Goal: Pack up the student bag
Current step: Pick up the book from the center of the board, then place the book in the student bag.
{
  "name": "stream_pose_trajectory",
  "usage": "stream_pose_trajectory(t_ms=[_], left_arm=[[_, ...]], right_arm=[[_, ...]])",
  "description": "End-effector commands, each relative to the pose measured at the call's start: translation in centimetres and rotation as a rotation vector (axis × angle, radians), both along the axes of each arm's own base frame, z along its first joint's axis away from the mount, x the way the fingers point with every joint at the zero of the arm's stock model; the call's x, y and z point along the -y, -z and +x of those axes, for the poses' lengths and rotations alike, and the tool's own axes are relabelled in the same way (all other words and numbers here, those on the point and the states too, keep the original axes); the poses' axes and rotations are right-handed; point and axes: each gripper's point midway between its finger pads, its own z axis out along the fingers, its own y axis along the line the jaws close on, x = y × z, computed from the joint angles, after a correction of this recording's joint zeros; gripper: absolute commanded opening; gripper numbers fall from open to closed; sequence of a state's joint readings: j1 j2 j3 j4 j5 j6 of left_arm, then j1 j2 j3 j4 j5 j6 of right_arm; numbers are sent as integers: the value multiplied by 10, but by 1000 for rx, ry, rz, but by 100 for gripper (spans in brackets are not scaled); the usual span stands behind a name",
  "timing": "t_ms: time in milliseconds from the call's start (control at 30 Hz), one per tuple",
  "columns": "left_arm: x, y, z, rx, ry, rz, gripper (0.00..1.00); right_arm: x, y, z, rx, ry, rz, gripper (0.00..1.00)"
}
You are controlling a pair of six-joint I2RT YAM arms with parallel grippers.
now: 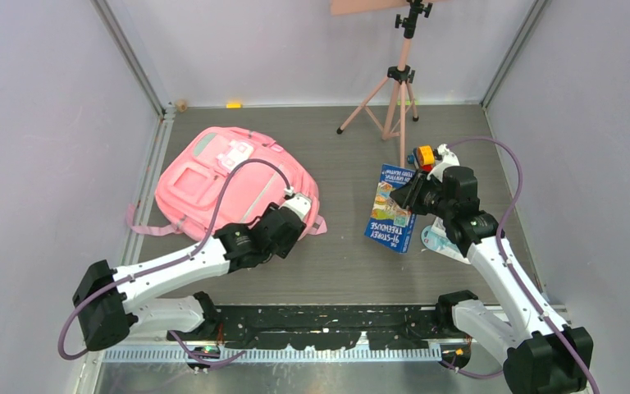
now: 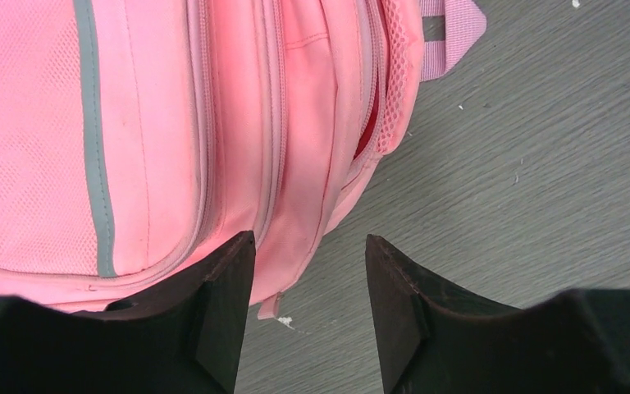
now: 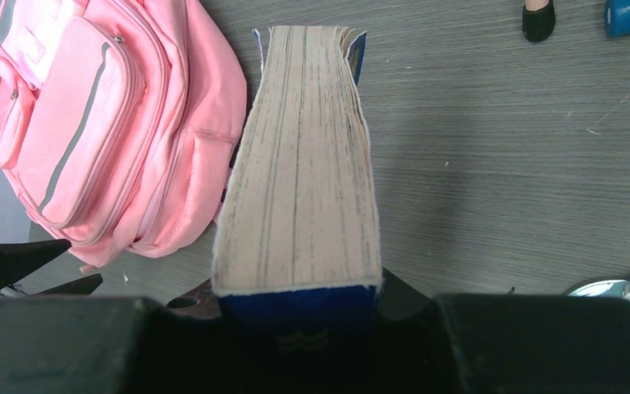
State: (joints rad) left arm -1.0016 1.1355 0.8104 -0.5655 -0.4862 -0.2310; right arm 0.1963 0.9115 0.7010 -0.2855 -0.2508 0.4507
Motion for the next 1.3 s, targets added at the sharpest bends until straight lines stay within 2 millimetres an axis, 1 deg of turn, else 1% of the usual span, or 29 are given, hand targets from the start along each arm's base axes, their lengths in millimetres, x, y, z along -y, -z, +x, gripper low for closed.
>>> stream_pose_trajectory(t_ms=[0, 100, 200, 300, 433, 567, 767, 900, 1133, 1200, 1267], left_arm=[[4, 6, 4, 16, -9, -12, 54], [2, 13, 4, 13, -20, 6, 53], [-1, 15, 7, 19, -37, 26, 49], [-5, 14, 14, 48, -60, 66, 49], [-6, 17, 19, 52, -76, 112, 49], [-15, 18, 25, 74, -115, 181, 51], [-23, 7, 34, 147, -172, 200, 51], [-36, -7, 42, 225, -241, 232, 52], [-46, -25, 48, 313, -317, 216, 49], [-45, -23, 49, 323, -318, 205, 48], [-41, -18, 51, 318, -308, 206, 45]], right_arm=[[-2, -32, 10, 121, 5, 26, 0], [-2, -32, 10, 120, 3, 26, 0], [-2, -33, 9, 122, 5, 29, 0], [-2, -35, 7, 126, 2, 33, 0], [-2, -37, 6, 132, 1, 36, 0], [-1, -38, 5, 139, 3, 35, 0], [-1, -36, 3, 136, 5, 32, 0], [0, -35, 3, 134, 7, 34, 0], [0, -37, 3, 136, 14, 42, 0], [0, -36, 3, 135, 16, 43, 0], [-1, -35, 3, 134, 16, 47, 0]])
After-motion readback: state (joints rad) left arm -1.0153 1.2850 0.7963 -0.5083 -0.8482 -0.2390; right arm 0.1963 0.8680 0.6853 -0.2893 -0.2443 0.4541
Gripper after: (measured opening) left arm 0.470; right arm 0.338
